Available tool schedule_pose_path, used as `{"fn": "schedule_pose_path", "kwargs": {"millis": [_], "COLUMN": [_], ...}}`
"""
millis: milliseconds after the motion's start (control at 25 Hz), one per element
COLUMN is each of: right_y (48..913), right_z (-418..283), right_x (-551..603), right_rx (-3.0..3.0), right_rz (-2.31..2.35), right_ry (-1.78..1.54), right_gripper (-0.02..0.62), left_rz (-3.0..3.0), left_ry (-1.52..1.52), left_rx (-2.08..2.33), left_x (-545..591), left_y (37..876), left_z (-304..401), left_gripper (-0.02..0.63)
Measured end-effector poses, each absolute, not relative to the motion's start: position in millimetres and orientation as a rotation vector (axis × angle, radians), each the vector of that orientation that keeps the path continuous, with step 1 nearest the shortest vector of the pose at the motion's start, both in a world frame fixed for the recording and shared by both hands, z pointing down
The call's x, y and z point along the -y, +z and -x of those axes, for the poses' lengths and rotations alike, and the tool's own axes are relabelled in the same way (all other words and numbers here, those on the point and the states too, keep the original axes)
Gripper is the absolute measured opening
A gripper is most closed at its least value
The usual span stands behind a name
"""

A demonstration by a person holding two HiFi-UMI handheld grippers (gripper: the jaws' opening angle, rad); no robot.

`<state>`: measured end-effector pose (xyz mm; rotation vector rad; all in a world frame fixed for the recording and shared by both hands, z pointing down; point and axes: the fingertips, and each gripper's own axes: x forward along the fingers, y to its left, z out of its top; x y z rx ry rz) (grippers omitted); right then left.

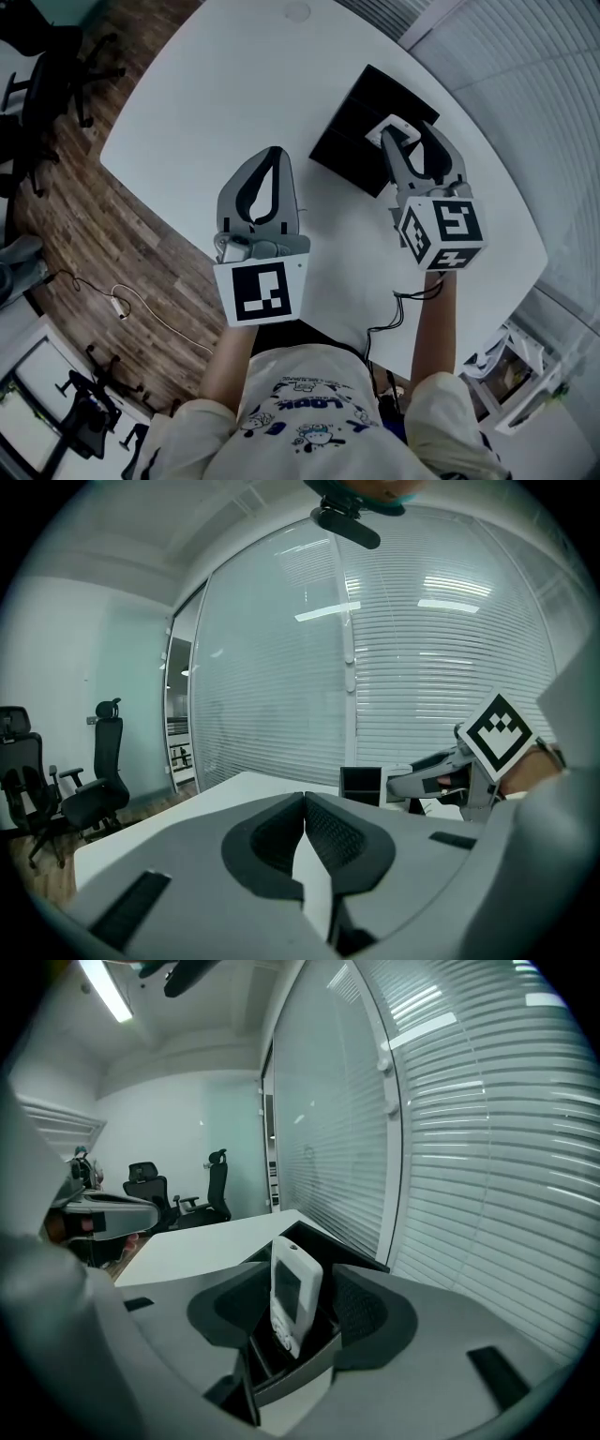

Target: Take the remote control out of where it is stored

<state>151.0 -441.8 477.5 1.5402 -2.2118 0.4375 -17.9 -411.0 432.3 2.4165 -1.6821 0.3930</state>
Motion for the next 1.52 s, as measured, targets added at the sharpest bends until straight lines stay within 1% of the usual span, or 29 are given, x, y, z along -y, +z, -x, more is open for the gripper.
{"fn": "schedule_pose_path", "kwargs": {"millis": [320,360,400,480,800,1160,1280,1520], "right_y": [485.3,486.1,486.5,487.1,491.4,496.8,495.0,478.4], "right_z": [-145.3,-144.8,-144.3,-142.2,-128.7,-122.6,-126.5,-134.3], "right_x": [439.7,440.0,440.3,439.8,427.5,432.5,430.8,430.2], "right_rx": [2.195,2.188,2.182,2.182,2.197,2.205,2.195,2.246], "right_rz": [-1.478,-1.479,-1.481,-1.481,-1.396,-1.355,-1.363,-1.462], "right_ry": [0.428,0.42,0.411,0.407,0.415,0.463,0.442,0.516], "right_gripper": [0.216,0.209,0.182,0.154,0.118,0.109,0.081,0.08], "left_rz": [-2.406,-2.403,-2.4,-2.395,-2.39,-2.37,-2.357,-2.362], "left_ry": [0.402,0.402,0.401,0.397,0.398,0.386,0.369,0.354], "left_rx": [1.684,1.684,1.684,1.686,1.683,1.687,1.687,1.699], "left_x": [406.9,406.2,405.6,404.7,397.6,392.7,389.0,386.0], "left_y": [436.4,436.8,437.2,438.1,438.9,440.4,438.9,431.3], "left_z": [18.5,19.3,20.1,21.5,22.0,25.9,25.8,28.1], "left_gripper": [0.014,0.014,0.014,0.014,0.014,0.014,0.014,0.014]}}
